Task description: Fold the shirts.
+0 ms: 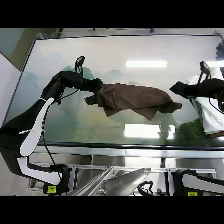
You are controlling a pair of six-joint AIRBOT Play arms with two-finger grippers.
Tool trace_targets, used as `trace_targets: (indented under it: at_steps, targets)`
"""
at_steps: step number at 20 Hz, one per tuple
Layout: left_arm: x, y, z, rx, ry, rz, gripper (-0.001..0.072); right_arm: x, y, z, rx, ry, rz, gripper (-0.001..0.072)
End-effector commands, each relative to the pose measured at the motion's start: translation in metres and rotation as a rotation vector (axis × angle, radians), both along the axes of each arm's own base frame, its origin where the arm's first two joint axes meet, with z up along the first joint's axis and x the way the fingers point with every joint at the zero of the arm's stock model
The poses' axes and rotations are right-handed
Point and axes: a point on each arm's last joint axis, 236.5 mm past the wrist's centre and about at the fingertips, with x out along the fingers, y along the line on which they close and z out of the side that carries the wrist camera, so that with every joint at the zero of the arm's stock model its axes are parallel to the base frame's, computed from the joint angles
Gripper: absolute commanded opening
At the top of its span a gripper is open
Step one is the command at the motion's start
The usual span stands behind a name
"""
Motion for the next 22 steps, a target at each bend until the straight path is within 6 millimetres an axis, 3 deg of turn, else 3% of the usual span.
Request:
trace_targets:
  at_steps: [1, 2, 3, 5, 7, 11, 13, 18, 19, 22]
  targets:
    - [0.006, -0.006, 0.010, -0.006, 0.000, -0.031, 0.0019, -0.020, -0.013, 0.025, 0.076, 0.065, -0.046, 0.0487]
    - [0.007, -0.005, 0.012, -0.007, -0.002, -0.028, 0.0019, -0.037, -0.008, 0.020, 0.104, 0.118, -0.040, 0.0407]
    - [0.008, -0.001, 0.011, -0.007, 0.001, -0.022, 0.0019, -0.055, 0.004, 0.011, 0.142, 0.177, -0.026, 0.0382]
    - [0.007, 0.001, 0.011, -0.006, 0.006, -0.021, 0.0019, -0.087, 0.042, -0.015, 0.238, 0.280, -0.005, 0.0382]
    - [0.007, 0.001, 0.011, -0.007, 0.006, -0.020, 0.0019, -0.106, 0.069, -0.050, 0.254, 0.360, -0.019, 0.0382]
    - [0.004, 0.000, 0.010, -0.006, 0.017, -0.029, 0.0019, -0.116, 0.107, -0.098, 0.235, 0.465, -0.034, 0.0382]
    - [0.002, 0.000, 0.009, -0.005, 0.026, -0.034, 0.0019, -0.122, 0.116, -0.115, 0.239, 0.518, -0.037, 0.0382]
    - [0.002, 0.001, 0.009, -0.005, 0.026, -0.033, 0.0019, -0.126, 0.121, -0.125, 0.252, 0.555, -0.040, 0.0380]
    - [0.002, 0.001, 0.009, -0.005, 0.026, -0.033, 0.0020, -0.125, 0.120, -0.125, 0.251, 0.551, -0.043, 0.0317]
    - [0.002, 0.001, 0.009, -0.006, 0.026, -0.033, 0.0019, -0.106, 0.117, -0.123, 0.245, 0.478, -0.063, 0.0015]
